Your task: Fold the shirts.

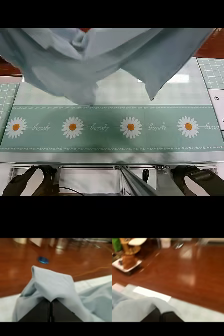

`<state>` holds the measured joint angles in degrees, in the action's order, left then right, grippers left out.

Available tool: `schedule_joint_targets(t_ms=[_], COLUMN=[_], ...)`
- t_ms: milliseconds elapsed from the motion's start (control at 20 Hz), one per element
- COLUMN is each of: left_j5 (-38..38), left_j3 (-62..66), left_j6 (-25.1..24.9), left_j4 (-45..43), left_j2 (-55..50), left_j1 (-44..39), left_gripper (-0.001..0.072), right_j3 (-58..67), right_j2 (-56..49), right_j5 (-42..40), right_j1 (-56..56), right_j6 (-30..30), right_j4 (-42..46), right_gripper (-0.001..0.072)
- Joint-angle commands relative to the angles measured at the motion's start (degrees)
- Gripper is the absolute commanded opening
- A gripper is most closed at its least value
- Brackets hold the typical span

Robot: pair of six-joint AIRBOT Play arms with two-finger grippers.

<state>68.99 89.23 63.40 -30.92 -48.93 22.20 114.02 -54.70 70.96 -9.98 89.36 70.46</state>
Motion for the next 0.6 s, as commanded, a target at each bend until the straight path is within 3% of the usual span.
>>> schedule_joint_targets(t_ms=[0, 150, 300, 550], left_j5=[-3.23, -3.93, -4.04, -3.78], left_j3=[5.62, 5.62, 5.62, 5.42], left_j6=[7.58, 10.91, 11.13, 12.55], left_j4=[-17.77, -30.25, -38.45, -44.02], left_j2=[9.53, 17.49, 22.93, 24.79], left_j1=[0.02, -1.53, -7.58, -12.92], left_gripper=[0.0019, 0.0019, 0.0019, 0.0019], right_j3=[4.81, 4.81, 4.83, 3.13], right_j2=[7.58, 12.02, 13.90, 14.03], right_j5=[5.20, 6.01, 8.20, 14.53], right_j1=[0.70, 0.70, 0.70, 0.70], right_j6=[0.00, 0.07, 0.28, 2.01], right_j4=[7.65, 8.31, 8.98, 10.10], right_gripper=[0.0025, 0.0025, 0.0025, 0.0025])
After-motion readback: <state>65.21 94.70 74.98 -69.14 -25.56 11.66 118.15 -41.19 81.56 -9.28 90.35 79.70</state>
